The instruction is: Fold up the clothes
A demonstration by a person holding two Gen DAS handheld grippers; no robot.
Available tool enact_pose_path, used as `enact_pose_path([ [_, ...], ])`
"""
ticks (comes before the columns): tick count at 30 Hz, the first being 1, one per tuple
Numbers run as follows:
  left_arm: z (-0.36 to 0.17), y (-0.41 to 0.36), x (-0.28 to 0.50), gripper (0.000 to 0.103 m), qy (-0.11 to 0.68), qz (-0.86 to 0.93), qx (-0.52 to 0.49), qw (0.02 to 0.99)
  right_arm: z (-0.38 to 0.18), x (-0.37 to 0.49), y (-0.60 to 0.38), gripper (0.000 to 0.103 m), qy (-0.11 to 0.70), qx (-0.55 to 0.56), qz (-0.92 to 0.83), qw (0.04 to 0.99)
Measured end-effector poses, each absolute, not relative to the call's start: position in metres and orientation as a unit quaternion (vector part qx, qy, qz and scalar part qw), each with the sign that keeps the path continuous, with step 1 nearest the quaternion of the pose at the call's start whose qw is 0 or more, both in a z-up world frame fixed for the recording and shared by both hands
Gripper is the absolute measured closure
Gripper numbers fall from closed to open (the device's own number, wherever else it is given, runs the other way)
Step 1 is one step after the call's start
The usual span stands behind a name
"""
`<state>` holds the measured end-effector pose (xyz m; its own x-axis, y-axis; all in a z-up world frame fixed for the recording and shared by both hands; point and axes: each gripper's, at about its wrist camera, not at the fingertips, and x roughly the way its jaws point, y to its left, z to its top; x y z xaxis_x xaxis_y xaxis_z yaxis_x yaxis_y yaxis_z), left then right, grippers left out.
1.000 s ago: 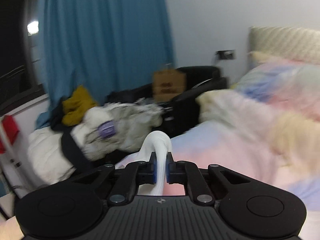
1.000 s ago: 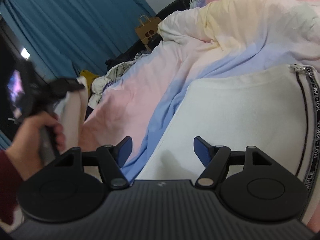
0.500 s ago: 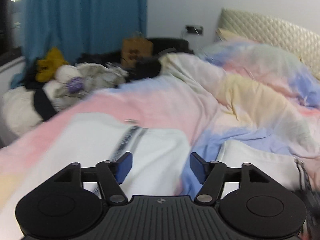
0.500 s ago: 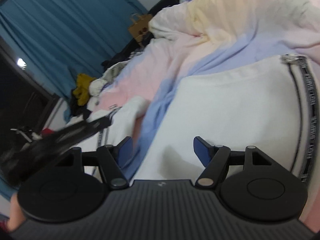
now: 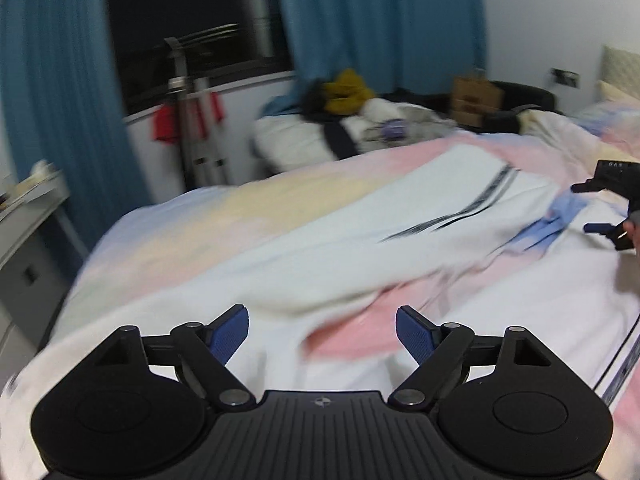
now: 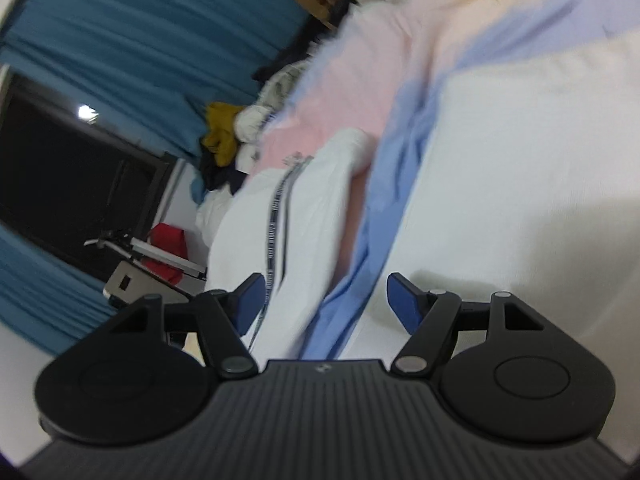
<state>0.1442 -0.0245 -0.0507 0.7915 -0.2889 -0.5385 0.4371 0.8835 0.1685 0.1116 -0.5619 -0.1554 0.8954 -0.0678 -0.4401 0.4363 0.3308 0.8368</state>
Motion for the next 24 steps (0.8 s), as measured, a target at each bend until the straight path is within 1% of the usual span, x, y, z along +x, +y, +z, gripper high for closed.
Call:
enact_pose_path([
  [4, -0.056, 0.019, 0.125, 0.02, 0.245, -0.166, 0.136, 0.946, -0.159, 0.13, -0.574, 0.033, 0.174, 0.59, -0.153, 0.773],
  [6, -0.057, 0.025, 0.121, 0.019, 0.231, -0.155, 0.15, 0.949, -0.157, 0.138, -0.578, 0.033, 0.172, 0.59, -0.149, 0.775],
  [11, -0.074, 0.022, 0.136, 0.018, 0.243, -0.168, 0.143, 0.945, -0.163, 0.158, -0.603, 0.034, 0.178, 0.584, -0.173, 0.773],
  [12, -0.078, 0.018, 0.138, 0.018, 0.243, -0.175, 0.146, 0.943, -0.164, 0.161, -0.609, 0.036, 0.172, 0.584, -0.174, 0.774],
  [14, -0.086, 0.006, 0.145, 0.018, 0.24, -0.196, 0.154, 0.938, -0.168, 0.169, -0.618, 0.037, 0.164, 0.581, -0.174, 0.778],
  [17, -0.096, -0.013, 0.159, 0.02, 0.239, -0.226, 0.163, 0.93, -0.175, 0.186, -0.623, 0.038, 0.173, 0.571, -0.173, 0.784],
  [20, -0.105, -0.029, 0.179, 0.027, 0.252, -0.228, 0.176, 0.924, -0.177, 0.202, -0.621, 0.046, 0.184, 0.547, -0.164, 0.8],
  [21, -0.108, -0.033, 0.186, 0.029, 0.256, -0.227, 0.176, 0.923, -0.177, 0.207, -0.621, 0.051, 0.188, 0.534, -0.165, 0.807],
  [22, -0.11, -0.036, 0.192, 0.029, 0.261, -0.225, 0.174, 0.923, -0.177, 0.209, -0.622, 0.064, 0.182, 0.527, -0.17, 0.813],
  [23, -0.112, -0.039, 0.197, 0.03, 0.265, -0.226, 0.17, 0.922, -0.177, 0.21, -0.624, 0.068, 0.174, 0.522, -0.175, 0.817],
  [24, -0.113, -0.041, 0.2, 0.033, 0.268, -0.23, 0.168, 0.921, -0.178, 0.211, -0.626, 0.073, 0.164, 0.521, -0.181, 0.818],
])
